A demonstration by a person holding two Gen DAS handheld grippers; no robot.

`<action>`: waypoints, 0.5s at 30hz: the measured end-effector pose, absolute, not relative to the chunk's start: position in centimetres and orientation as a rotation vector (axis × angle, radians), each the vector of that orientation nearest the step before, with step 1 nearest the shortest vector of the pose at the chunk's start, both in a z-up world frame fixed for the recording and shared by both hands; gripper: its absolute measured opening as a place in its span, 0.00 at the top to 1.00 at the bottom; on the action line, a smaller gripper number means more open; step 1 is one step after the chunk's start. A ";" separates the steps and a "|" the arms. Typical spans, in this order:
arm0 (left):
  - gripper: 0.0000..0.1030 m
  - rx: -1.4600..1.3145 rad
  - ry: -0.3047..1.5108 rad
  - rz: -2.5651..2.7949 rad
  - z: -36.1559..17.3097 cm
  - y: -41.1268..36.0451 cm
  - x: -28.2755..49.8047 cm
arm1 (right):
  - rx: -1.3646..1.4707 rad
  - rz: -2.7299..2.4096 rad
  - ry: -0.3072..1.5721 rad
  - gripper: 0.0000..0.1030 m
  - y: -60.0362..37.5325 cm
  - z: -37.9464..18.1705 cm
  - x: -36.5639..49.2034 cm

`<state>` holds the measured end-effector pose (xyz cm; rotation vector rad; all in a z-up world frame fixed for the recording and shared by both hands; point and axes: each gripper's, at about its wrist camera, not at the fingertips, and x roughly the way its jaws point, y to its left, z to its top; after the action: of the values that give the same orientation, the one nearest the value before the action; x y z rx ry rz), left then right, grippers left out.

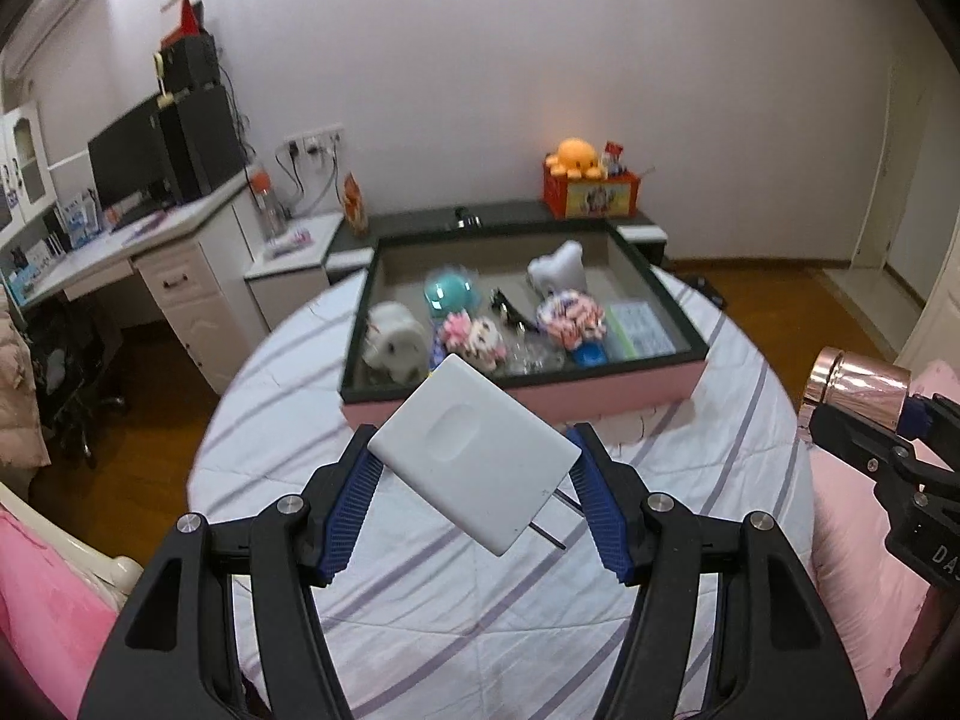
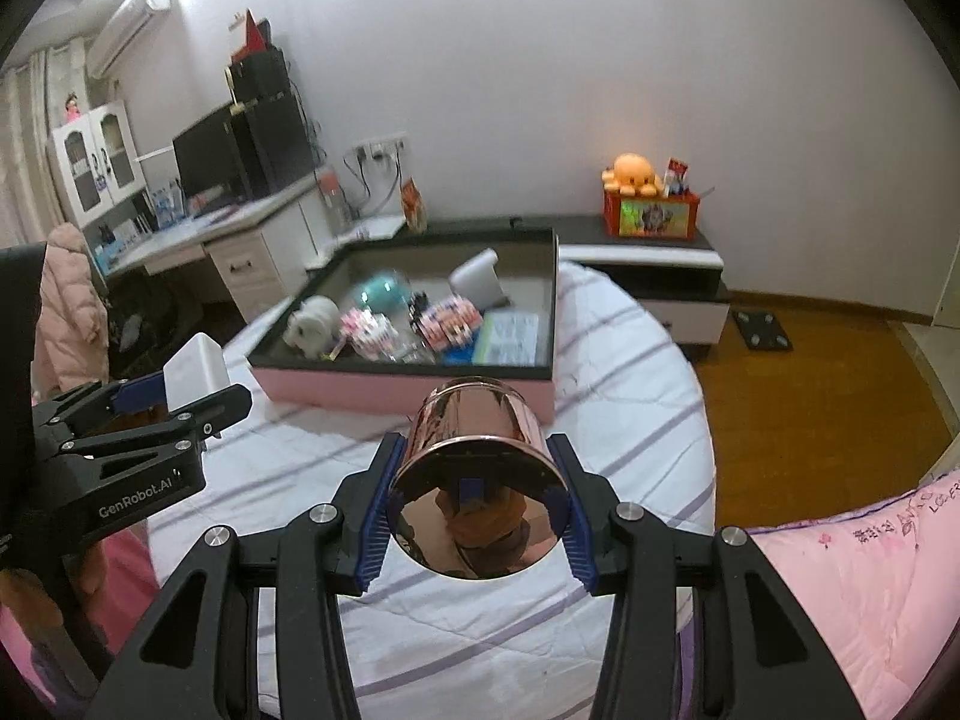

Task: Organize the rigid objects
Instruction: 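Carry the cup and charger over the pink box and lower them inside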

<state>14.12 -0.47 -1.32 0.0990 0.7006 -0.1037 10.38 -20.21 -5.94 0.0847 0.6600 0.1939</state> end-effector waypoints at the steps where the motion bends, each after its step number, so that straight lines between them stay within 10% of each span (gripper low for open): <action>1: 0.38 0.096 0.688 -0.102 -0.9 -0.3 13.9 | 0.085 0.198 0.641 0.53 -20.1 -5.4 9.8; 15: 0.38 0.073 0.545 -0.090 3.0 1.3 9.8 | 0.051 0.217 0.463 0.53 -18.8 -0.9 4.7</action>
<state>9.82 1.29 3.01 0.0734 0.5450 -0.0902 4.71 -18.83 -0.93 0.0514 0.4631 0.2172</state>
